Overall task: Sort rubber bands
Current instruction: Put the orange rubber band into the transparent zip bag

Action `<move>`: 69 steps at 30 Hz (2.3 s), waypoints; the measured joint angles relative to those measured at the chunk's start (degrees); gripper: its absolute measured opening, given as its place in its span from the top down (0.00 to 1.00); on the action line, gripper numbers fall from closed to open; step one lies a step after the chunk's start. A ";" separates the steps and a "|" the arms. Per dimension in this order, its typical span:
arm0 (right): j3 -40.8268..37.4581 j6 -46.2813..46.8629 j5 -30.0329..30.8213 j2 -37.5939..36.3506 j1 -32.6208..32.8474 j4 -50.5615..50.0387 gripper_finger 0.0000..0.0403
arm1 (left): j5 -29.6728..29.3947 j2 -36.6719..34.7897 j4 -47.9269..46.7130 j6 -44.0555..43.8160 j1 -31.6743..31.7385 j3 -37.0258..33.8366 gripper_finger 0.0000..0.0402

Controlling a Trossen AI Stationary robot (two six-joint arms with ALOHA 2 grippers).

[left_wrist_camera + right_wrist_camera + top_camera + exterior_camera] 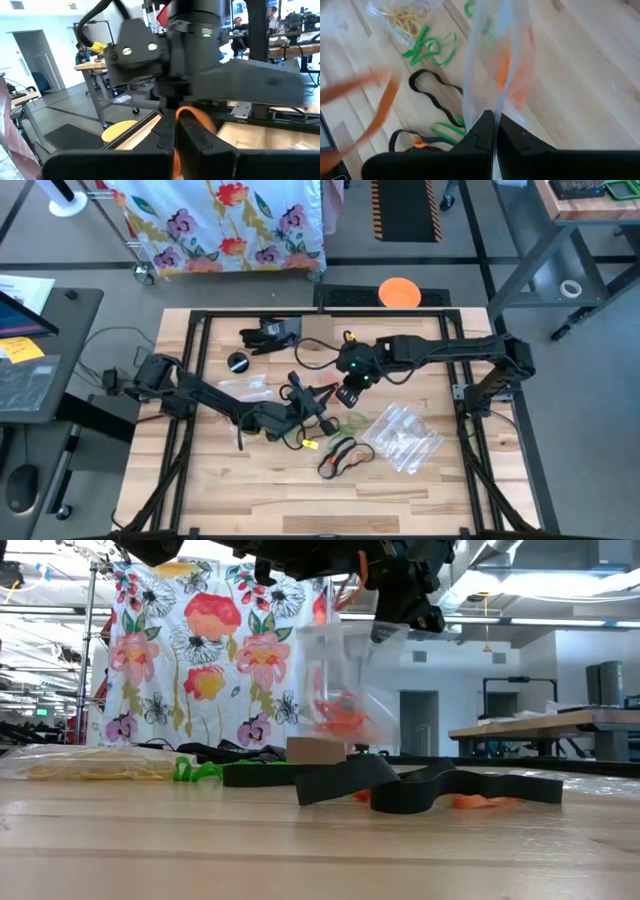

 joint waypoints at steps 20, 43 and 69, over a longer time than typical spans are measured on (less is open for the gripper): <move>0.00 -3.94 -2.61 0.02 0.07 -1.10 0.99 | 6.96 -0.02 -1.39 7.05 2.97 0.00 1.00; -0.02 -8.23 -7.78 0.04 0.96 -0.42 0.99 | 5.66 -0.09 -9.46 7.62 3.72 0.00 1.00; -0.02 -8.14 -10.85 0.00 0.96 -0.81 0.99 | 7.05 -0.07 -13.42 3.34 3.58 0.00 0.68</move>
